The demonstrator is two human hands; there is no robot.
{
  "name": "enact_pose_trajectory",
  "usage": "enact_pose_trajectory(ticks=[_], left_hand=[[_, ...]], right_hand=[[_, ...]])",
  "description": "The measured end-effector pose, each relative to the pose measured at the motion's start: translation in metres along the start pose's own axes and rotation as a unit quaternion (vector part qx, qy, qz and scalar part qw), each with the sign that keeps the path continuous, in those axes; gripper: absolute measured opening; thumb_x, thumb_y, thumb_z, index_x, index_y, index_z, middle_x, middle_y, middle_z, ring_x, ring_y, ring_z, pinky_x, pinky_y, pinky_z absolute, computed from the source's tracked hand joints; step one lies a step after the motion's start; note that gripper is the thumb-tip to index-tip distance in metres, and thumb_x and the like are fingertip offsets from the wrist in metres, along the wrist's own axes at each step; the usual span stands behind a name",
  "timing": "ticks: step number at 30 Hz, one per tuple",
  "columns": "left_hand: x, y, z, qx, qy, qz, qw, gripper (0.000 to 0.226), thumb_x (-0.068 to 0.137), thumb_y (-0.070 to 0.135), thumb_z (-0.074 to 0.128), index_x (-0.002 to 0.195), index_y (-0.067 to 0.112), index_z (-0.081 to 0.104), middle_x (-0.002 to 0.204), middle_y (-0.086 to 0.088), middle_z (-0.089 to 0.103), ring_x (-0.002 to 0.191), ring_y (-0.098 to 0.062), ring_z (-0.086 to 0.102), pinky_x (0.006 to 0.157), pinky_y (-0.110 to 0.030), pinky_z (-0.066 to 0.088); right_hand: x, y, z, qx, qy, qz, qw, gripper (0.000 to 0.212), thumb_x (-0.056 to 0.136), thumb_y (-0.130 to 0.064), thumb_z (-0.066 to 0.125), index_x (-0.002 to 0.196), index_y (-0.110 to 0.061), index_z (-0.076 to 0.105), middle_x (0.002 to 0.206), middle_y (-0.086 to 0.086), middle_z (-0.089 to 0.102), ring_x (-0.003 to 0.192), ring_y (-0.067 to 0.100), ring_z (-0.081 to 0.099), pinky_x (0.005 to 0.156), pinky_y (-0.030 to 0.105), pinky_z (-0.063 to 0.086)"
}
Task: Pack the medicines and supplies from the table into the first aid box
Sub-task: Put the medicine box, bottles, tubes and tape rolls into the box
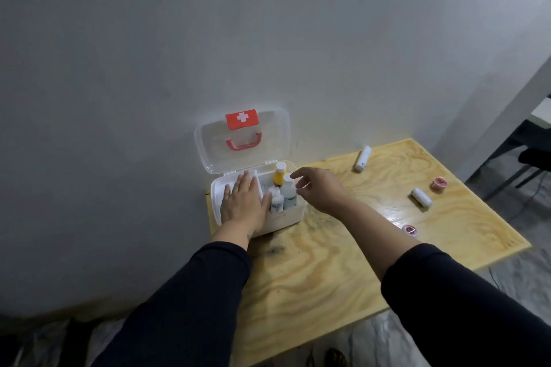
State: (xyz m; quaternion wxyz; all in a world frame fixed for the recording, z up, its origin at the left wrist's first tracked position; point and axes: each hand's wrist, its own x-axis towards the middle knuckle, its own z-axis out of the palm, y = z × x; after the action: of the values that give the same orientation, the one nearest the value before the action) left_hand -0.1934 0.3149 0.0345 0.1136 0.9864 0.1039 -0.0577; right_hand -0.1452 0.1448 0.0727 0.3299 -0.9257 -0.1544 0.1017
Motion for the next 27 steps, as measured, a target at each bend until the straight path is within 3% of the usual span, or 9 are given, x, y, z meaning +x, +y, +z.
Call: enact_pose_trajectory(ticks=[4,7,10,15,21,24,27], left_hand=[[0.015,0.038,-0.030,-0.026,0.055,0.068,0.996,0.048,0.099,0.035,0.031,0.143,0.016,0.038,0.150,-0.004,0.041,0.137,-0.023,0.037,0.112,-0.038,0.029],[0.022,0.077,-0.040,-0.032,-0.019,0.113,0.993,0.043,0.097,0.030,0.035,0.137,0.021,0.046,0.142,-0.002,0.051,0.126,-0.026,0.049,0.101,-0.039,0.043],[0.031,0.115,-0.036,-0.029,-0.113,0.144,0.983,0.041,0.098,0.032,0.036,0.135,0.022,0.050,0.140,-0.003,0.053,0.122,-0.026,0.053,0.097,-0.037,0.046],[0.048,0.167,-0.014,-0.013,-0.179,0.159,0.971,0.041,0.098,0.031,0.039,0.135,0.021,0.052,0.139,-0.002,0.054,0.121,-0.024,0.053,0.098,-0.036,0.045],[0.077,0.204,0.015,-0.019,-0.206,0.134,0.969,0.041,0.096,0.028,0.041,0.134,0.020,0.053,0.138,-0.002,0.054,0.121,-0.024,0.053,0.098,-0.035,0.045],[0.095,0.216,0.026,-0.026,-0.209,0.110,0.971,0.037,0.095,0.027,0.039,0.124,0.018,0.059,0.128,-0.004,0.061,0.103,-0.022,0.058,0.091,-0.036,0.047],[0.109,0.225,0.037,-0.023,-0.216,0.088,0.972,0.036,0.096,0.026,0.038,0.124,0.018,0.060,0.127,-0.004,0.061,0.092,-0.019,0.051,0.087,-0.034,0.047]], right_hand=[[-0.012,0.024,-0.037,-0.017,0.013,0.037,0.999,0.030,0.085,-0.011,0.057,0.114,-0.017,0.063,0.096,0.004,0.071,0.084,0.018,0.063,0.072,0.025,0.046],[-0.021,0.051,-0.064,-0.045,0.009,0.079,0.996,0.030,0.087,-0.014,0.057,0.116,-0.018,0.062,0.103,0.007,0.070,0.094,0.021,0.063,0.079,0.031,0.050],[-0.030,0.083,-0.087,-0.050,0.023,0.123,0.991,0.029,0.087,-0.014,0.058,0.114,-0.021,0.064,0.107,0.010,0.068,0.089,0.022,0.063,0.082,0.034,0.053],[-0.038,0.142,-0.114,-0.086,0.041,0.176,0.980,0.028,0.086,-0.013,0.056,0.111,-0.023,0.066,0.116,0.008,0.065,0.093,0.022,0.064,0.080,0.031,0.052],[-0.019,0.206,-0.130,-0.099,0.027,0.211,0.972,0.025,0.092,-0.018,0.051,0.113,-0.022,0.065,0.120,0.009,0.064,0.092,0.023,0.061,0.069,0.026,0.043],[-0.004,0.232,-0.128,-0.099,0.003,0.222,0.970,0.025,0.091,-0.016,0.053,0.112,-0.021,0.066,0.117,0.010,0.065,0.099,0.028,0.063,0.069,0.026,0.046],[0.013,0.251,-0.122,-0.108,-0.020,0.220,0.969,0.030,0.086,-0.005,0.050,0.100,-0.020,0.071,0.115,0.011,0.063,0.099,0.030,0.062,0.073,0.031,0.051]])
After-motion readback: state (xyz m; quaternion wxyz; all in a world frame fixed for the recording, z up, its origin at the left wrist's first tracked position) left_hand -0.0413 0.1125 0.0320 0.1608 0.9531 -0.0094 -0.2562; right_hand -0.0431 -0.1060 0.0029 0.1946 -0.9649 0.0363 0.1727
